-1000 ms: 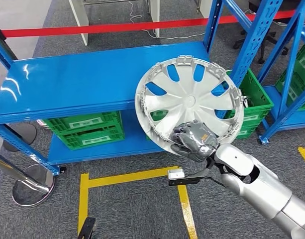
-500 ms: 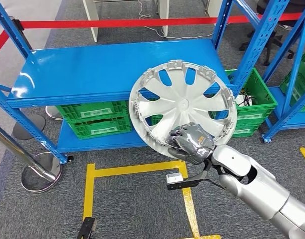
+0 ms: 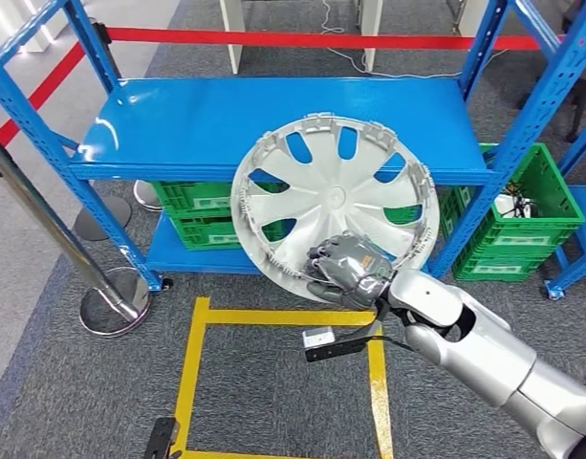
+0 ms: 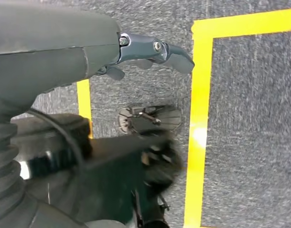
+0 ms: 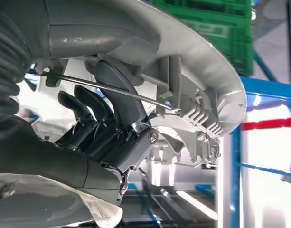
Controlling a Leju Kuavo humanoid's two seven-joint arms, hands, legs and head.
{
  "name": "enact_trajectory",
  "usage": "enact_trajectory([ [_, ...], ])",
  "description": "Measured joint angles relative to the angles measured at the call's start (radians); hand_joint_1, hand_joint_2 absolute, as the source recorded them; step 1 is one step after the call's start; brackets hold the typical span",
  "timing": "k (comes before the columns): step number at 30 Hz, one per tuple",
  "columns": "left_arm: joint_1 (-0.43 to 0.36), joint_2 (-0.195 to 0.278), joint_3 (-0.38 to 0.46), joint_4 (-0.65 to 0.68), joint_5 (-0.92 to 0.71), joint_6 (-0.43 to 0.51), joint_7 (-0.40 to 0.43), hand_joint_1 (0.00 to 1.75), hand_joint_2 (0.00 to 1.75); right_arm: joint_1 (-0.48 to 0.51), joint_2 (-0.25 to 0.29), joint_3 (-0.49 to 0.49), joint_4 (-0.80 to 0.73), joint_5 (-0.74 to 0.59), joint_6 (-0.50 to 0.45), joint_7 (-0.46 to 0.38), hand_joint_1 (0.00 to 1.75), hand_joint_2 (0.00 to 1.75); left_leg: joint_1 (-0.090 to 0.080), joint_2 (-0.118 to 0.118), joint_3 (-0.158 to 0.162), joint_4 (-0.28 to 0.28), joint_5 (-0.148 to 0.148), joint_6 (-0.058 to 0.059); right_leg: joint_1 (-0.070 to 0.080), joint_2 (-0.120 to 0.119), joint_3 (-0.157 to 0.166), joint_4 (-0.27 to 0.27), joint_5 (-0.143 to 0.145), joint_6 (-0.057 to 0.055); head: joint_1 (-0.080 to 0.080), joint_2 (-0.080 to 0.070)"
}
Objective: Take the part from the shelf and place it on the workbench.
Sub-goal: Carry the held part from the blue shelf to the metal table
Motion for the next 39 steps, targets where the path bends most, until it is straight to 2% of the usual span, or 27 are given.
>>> enact_trajectory([
  [1,-0.003,-0.001,0.002,0.000,0.002,0.004,0.002,0.00,1.75,-0.007,0.009,0.004,0.004,-0.001,0.002,0.000,1.75,1.75,-0.005,0.015,0.015,-0.036,0.007,0.006,0.003,-0.010,-0.001,0.000,0.000,0.003,0.000,0.000],
  [2,-0.005,-0.002,0.004,0.000,0.003,0.008,0.003,0.00,1.75,-0.014,0.020,0.008,0.008,-0.002,0.004,0.000,1.75,1.75,-0.010,0.018,0.017,-0.049,0.005,0.011,0.005,-0.020,-0.003,-0.001,0.000,0.006,0.000,0.000],
  [4,-0.006,-0.004,0.008,0.000,0.005,0.016,0.004,0.00,1.75,-0.028,0.043,0.017,0.015,-0.002,0.007,-0.001,1.75,1.75,-0.009,-0.002,0.014,-0.061,0.010,0.023,0.005,-0.035,-0.005,-0.003,-0.002,0.015,0.000,0.000],
  [6,-0.009,-0.007,0.013,-0.001,0.007,0.027,0.004,0.00,1.75,-0.042,0.060,0.025,0.022,-0.004,0.009,-0.002,1.75,1.75,-0.004,-0.025,0.016,-0.074,0.020,0.036,0.002,0.002,-0.022,0.029,-0.031,0.021,0.001,0.000],
  [8,-0.015,-0.014,0.019,-0.001,0.010,0.038,0.005,0.00,1.75,-0.053,0.073,0.034,0.031,-0.006,0.011,-0.006,1.75,1.75,-0.001,-0.048,0.016,-0.080,0.026,0.044,0.001,0.060,-0.070,0.137,-0.088,0.021,0.004,0.000],
  [9,-0.018,-0.017,0.021,-0.001,0.013,0.042,0.005,0.00,1.75,-0.056,0.079,0.039,0.036,-0.006,0.012,-0.008,1.75,1.75,-0.002,-0.062,0.015,-0.079,0.027,0.046,0.002,0.075,-0.102,0.205,-0.113,0.020,0.006,0.000],
  [10,-0.019,-0.020,0.024,-0.002,0.015,0.044,0.006,0.00,1.75,-0.058,0.085,0.045,0.042,-0.006,0.012,-0.009,1.75,1.75,-0.002,-0.076,0.015,-0.078,0.027,0.047,0.004,0.081,-0.126,0.255,-0.124,0.020,0.006,0.000],
  [11,-0.020,-0.023,0.026,-0.002,0.017,0.045,0.007,0.00,1.75,-0.060,0.090,0.051,0.047,-0.006,0.012,-0.010,1.75,1.75,-0.002,-0.092,0.015,-0.076,0.027,0.047,0.004,0.084,-0.137,0.273,-0.117,0.021,0.006,0.000],
  [12,-0.020,-0.024,0.027,-0.002,0.019,0.047,0.008,0.00,1.75,-0.062,0.095,0.057,0.051,-0.007,0.013,-0.011,1.75,1.75,-0.001,-0.109,0.015,-0.073,0.027,0.047,0.004,0.086,-0.131,0.252,-0.090,0.020,0.006,0.000],
  [13,-0.020,-0.025,0.029,-0.002,0.020,0.048,0.010,0.00,1.75,-0.065,0.100,0.061,0.055,-0.008,0.013,-0.011,1.75,1.75,0.000,-0.124,0.015,-0.068,0.025,0.045,0.002,0.092,-0.107,0.195,-0.051,0.020,0.007,0.000],
  [15,-0.022,-0.027,0.031,-0.002,0.023,0.055,0.017,0.00,1.75,-0.075,0.109,0.068,0.062,-0.013,0.013,-0.012,1.75,1.75,0.002,-0.152,0.007,-0.053,0.020,0.037,-0.007,0.140,-0.051,0.073,-0.002,0.021,0.006,0.000],
  [17,-0.025,-0.029,0.036,-0.002,0.027,0.065,0.027,0.00,1.75,-0.087,0.123,0.079,0.072,-0.020,0.013,-0.014,1.75,1.75,0.006,-0.173,-0.012,-0.042,0.022,0.025,-0.010,0.179,-0.028,0.027,0.000,0.020,0.005,0.000],
  [19,-0.025,-0.033,0.044,-0.002,0.034,0.077,0.036,0.00,1.75,-0.101,0.145,0.092,0.083,-0.028,0.013,-0.016,1.75,1.75,0.009,-0.186,-0.025,-0.039,0.027,0.014,-0.009,0.165,-0.028,0.024,0.002,0.011,0.005,0.000],
  [20,-0.025,-0.034,0.048,-0.002,0.037,0.078,0.042,0.00,1.75,-0.109,0.159,0.098,0.089,-0.033,0.014,-0.017,1.75,1.75,0.007,-0.170,-0.030,-0.033,0.024,0.008,-0.010,0.154,-0.027,0.022,0.003,0.007,0.003,0.000],
  [21,-0.029,-0.035,0.052,-0.003,0.043,0.073,0.043,0.00,1.75,-0.119,0.173,0.104,0.095,-0.040,0.015,-0.022,1.75,1.75,0.005,-0.141,-0.042,-0.012,0.012,0.001,-0.011,0.140,-0.026,0.019,0.004,0.002,-0.002,0.000],
  [23,-0.048,-0.037,0.061,-0.009,0.065,0.061,0.032,0.00,1.75,-0.140,0.202,0.118,0.107,-0.062,0.020,-0.042,1.75,1.75,0.005,-0.077,-0.091,0.085,-0.036,-0.014,-0.010,0.112,-0.024,0.018,0.004,-0.005,-0.010,0.000],
  [25,-0.092,-0.040,0.078,-0.024,0.096,0.068,0.038,0.00,1.75,-0.160,0.245,0.139,0.120,-0.078,0.032,-0.056,1.75,1.75,0.013,-0.057,-0.151,0.206,-0.079,-0.022,-0.007,0.080,-0.023,0.019,0.002,-0.008,-0.012,0.000],
  [26,-0.118,-0.042,0.085,-0.033,0.106,0.076,0.053,0.00,1.75,-0.167,0.271,0.151,0.125,-0.082,0.038,-0.053,1.75,1.75,0.016,-0.055,-0.163,0.232,-0.079,-0.024,-0.006,0.064,-0.022,0.019,0.001,-0.009,-0.012,0.000],
  [27,-0.141,-0.044,0.091,-0.042,0.115,0.083,0.068,0.00,1.75,-0.172,0.298,0.163,0.130,-0.085,0.042,-0.046,1.75,1.75,0.017,-0.053,-0.155,0.220,-0.060,-0.023,-0.005,0.049,-0.020,0.019,-0.001,-0.009,-0.012,0.000],
  [28,-0.158,-0.045,0.096,-0.052,0.122,0.087,0.077,0.00,1.75,-0.176,0.322,0.174,0.134,-0.088,0.044,-0.041,1.75,1.75,0.016,-0.049,-0.129,0.171,-0.028,-0.020,-0.004,0.036,-0.016,0.019,-0.003,-0.010,-0.012,0.000],
  [30,-0.175,-0.046,0.104,-0.067,0.134,0.090,0.080,0.00,1.75,-0.187,0.357,0.193,0.143,-0.095,0.045,-0.034,1.75,1.75,0.004,-0.009,-0.058,0.037,0.029,-0.007,-0.001,0.013,-0.007,0.017,-0.009,-0.008,-0.013,0.000],
  [32,-0.179,-0.047,0.111,-0.075,0.148,0.088,0.071,0.00,1.75,-0.199,0.374,0.209,0.153,-0.103,0.043,-0.032,1.75,1.75,-0.011,0.024,-0.023,-0.037,0.039,0.006,0.005,-0.007,-0.004,0.013,-0.012,-0.003,-0.013,0.000],
  [33,-0.179,-0.048,0.115,-0.077,0.159,0.084,0.066,0.00,1.75,-0.203,0.379,0.217,0.158,-0.107,0.042,-0.032,1.75,1.75,-0.015,0.022,-0.022,-0.043,0.035,0.011,0.007,-0.019,-0.002,0.009,-0.012,0.000,-0.014,0.000],
  [34,-0.177,-0.048,0.120,-0.078,0.169,0.078,0.062,0.00,1.75,-0.206,0.383,0.223,0.161,-0.111,0.041,-0.032,1.75,1.75,-0.014,0.010,-0.022,-0.051,0.035,0.016,0.008,-0.031,0.002,0.006,-0.014,0.005,-0.013,0.000],
  [35,-0.175,-0.050,0.124,-0.079,0.177,0.073,0.057,0.00,1.75,-0.208,0.387,0.229,0.165,-0.116,0.039,-0.032,1.75,1.75,-0.012,-0.002,-0.019,-0.057,0.037,0.020,0.008,-0.030,0.003,0.006,-0.019,0.009,-0.013,0.000],
  [37,-0.173,-0.052,0.128,-0.082,0.183,0.073,0.045,0.00,1.75,-0.214,0.391,0.236,0.172,-0.124,0.033,-0.032,1.75,1.75,-0.007,-0.027,-0.010,-0.070,0.043,0.031,0.006,0.014,-0.017,0.052,-0.052,0.013,-0.011,0.000],
  [39,-0.174,-0.056,0.129,-0.084,0.183,0.075,0.036,0.00,1.75,-0.217,0.390,0.240,0.181,-0.128,0.028,-0.032,1.75,1.75,-0.004,-0.051,-0.008,-0.073,0.045,0.039,0.007,0.070,-0.081,0.174,-0.105,0.010,-0.008,0.000],
])
